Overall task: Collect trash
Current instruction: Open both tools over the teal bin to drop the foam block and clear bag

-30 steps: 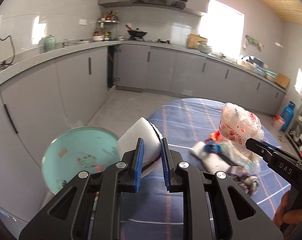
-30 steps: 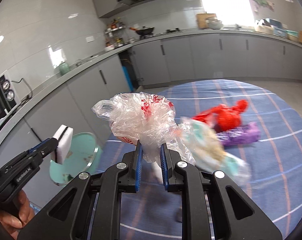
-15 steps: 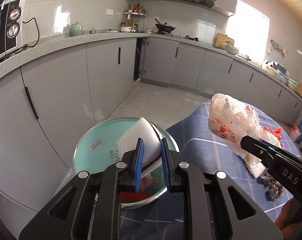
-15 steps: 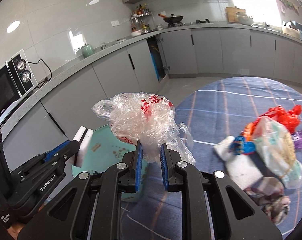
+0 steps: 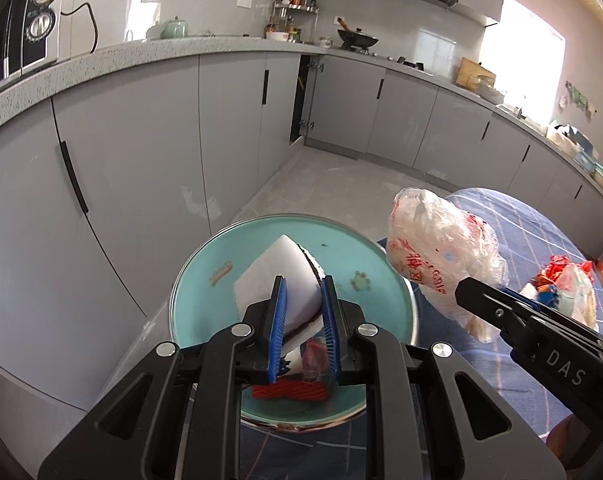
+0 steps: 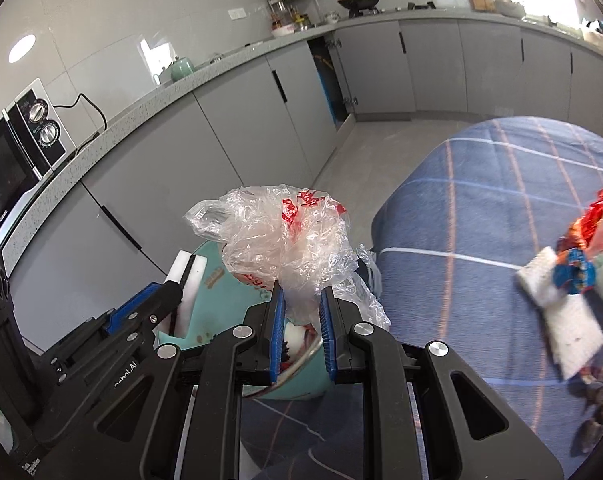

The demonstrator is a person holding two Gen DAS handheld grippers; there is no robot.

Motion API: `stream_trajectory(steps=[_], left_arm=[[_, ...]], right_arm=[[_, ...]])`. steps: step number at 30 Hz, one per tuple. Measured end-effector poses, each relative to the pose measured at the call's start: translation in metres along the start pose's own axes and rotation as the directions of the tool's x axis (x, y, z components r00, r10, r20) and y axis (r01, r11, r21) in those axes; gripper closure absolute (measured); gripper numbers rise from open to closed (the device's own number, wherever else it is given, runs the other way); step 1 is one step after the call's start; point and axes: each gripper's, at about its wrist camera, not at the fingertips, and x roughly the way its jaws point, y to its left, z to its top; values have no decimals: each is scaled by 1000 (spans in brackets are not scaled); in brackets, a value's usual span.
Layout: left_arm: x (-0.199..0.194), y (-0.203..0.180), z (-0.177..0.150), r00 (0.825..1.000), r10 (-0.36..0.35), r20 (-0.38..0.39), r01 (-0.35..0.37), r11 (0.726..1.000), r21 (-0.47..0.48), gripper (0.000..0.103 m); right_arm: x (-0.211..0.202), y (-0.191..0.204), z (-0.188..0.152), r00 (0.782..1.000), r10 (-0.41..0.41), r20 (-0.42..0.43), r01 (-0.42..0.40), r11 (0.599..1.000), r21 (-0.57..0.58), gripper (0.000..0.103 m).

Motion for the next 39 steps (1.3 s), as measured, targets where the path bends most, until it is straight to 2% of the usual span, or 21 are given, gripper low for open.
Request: stream_trajectory(steps=[8,11,15,22,24,26,27,29,31,36,39], left_arm=[[19,14,-3,999,31,-45,-32,999,-21,84],[25,19,-3,997,41,-58,-43,999,-29,83],[28,23,-4,996,56,-73,-59,998,-39,79],[25,26,-4,994,90,-68,-93,995,-42,77],[23,22,-5,991,114,-66,-116,993,-26,71],[20,17,-6,990,129,-60,-130,991,-14,57],[18,15,-6,989,135,-52,-136,991,-7,54],[11,7,-7,987,156,-30,-155,988,18,42],[5,2,-8,984,177,-14,-176,984,28,28],[-10,-8,-6,982,190,12,-190,981,34,12],[-16,-15,-6,983,184,21,-185,982,31,7]], right_arm=[[28,4,-1,998,19,-57,-18,1000,16,85],[36,8,-1,997,33,-71,-32,999,13,81],[37,12,1,997,43,-58,-44,999,-11,61],[4,1,5,999,28,34,-28,1000,-5,59],[-3,-1,6,999,20,50,-20,1000,-4,59],[-12,-3,3,998,2,70,-1,1000,-15,59],[-15,-3,2,997,-7,78,9,1000,-21,59],[-23,-5,-2,995,-31,97,34,999,-33,58],[-31,-12,-6,992,-48,113,52,998,-30,47],[-48,-30,-12,986,-95,137,97,995,-8,35],[-61,-43,-16,983,-111,144,110,994,17,35]])
